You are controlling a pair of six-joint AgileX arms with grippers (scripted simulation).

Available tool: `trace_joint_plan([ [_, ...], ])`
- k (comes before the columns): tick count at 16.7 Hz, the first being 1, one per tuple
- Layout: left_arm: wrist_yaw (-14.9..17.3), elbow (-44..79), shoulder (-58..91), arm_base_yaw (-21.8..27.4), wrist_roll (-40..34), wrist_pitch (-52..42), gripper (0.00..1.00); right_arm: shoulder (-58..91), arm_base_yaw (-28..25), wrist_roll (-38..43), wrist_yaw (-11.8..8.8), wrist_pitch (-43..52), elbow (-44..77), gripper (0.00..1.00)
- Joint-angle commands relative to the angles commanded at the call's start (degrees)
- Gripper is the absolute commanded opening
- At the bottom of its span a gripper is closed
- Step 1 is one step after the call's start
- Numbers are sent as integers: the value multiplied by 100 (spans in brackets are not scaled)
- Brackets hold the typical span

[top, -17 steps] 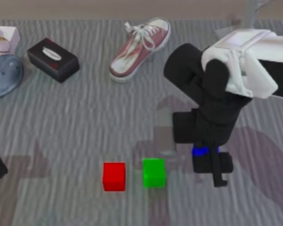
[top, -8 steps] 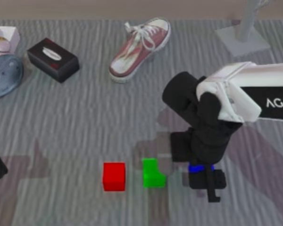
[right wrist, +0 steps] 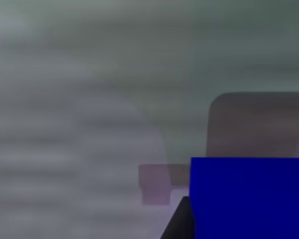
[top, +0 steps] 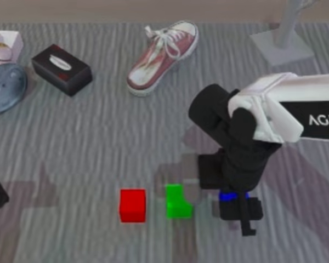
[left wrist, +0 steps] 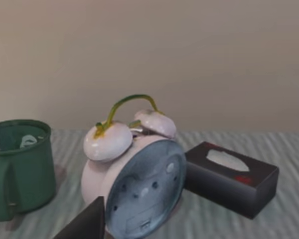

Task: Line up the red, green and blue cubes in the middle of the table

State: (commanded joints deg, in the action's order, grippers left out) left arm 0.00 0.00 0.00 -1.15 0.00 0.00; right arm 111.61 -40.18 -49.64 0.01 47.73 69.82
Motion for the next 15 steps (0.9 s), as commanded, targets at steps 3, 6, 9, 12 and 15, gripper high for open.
trace_joint_plan([
  [3,0,0,0,0,0,0,100,0,0,0,0,0,0,68],
  [6,0,0,0,0,0,0,100,0,0,0,0,0,0,90],
  [9,0,0,0,0,0,0,100,0,0,0,0,0,0,100],
  [12,0,0,0,0,0,0,100,0,0,0,0,0,0,100],
  [15,0,0,0,0,0,0,100,0,0,0,0,0,0,100],
])
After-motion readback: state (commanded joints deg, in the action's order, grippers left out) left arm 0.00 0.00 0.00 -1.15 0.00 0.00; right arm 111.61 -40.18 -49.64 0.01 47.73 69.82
